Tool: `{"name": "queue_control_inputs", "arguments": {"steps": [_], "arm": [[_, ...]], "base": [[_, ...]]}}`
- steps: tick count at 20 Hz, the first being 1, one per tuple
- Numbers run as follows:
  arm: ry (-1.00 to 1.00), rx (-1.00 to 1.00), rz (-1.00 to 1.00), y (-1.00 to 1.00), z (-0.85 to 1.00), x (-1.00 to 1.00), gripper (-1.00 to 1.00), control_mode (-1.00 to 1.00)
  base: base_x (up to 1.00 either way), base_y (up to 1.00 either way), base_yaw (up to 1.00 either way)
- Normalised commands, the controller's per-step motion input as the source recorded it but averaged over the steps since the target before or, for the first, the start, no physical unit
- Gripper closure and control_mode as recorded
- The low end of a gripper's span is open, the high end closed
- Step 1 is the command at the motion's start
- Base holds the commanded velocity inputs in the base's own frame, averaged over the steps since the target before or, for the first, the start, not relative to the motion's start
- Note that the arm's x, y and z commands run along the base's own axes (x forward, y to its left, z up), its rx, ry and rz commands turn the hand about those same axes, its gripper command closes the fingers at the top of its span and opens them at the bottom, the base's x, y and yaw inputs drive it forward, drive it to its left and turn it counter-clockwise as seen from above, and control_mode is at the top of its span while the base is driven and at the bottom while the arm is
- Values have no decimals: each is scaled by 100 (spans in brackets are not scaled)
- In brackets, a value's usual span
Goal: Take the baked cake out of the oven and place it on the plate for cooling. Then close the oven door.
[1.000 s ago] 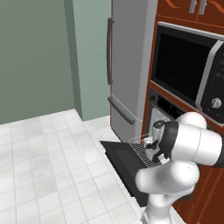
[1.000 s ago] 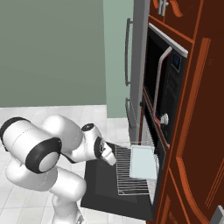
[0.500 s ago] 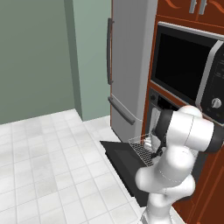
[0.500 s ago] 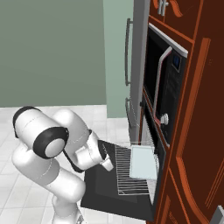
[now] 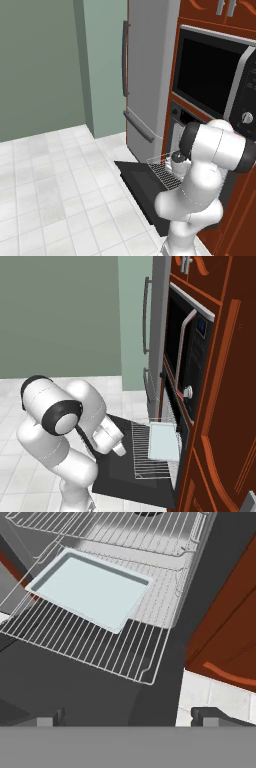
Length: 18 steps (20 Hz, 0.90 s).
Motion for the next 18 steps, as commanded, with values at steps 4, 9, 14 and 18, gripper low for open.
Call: {"name": "queue_control_inputs", "arguments": {"steps": [4,9,14,18], "arm": [[-1,0,0,-2,0,0,-100,-100],[-3,1,0,-3,0,0,-100,-100],[-2,0,0,-1,0,0,-100,-100],[0,0,0,0,0,0,-100,-100]], "base": [[0,0,0],[0,0,0],[0,0,0],[0,0,0]]}}
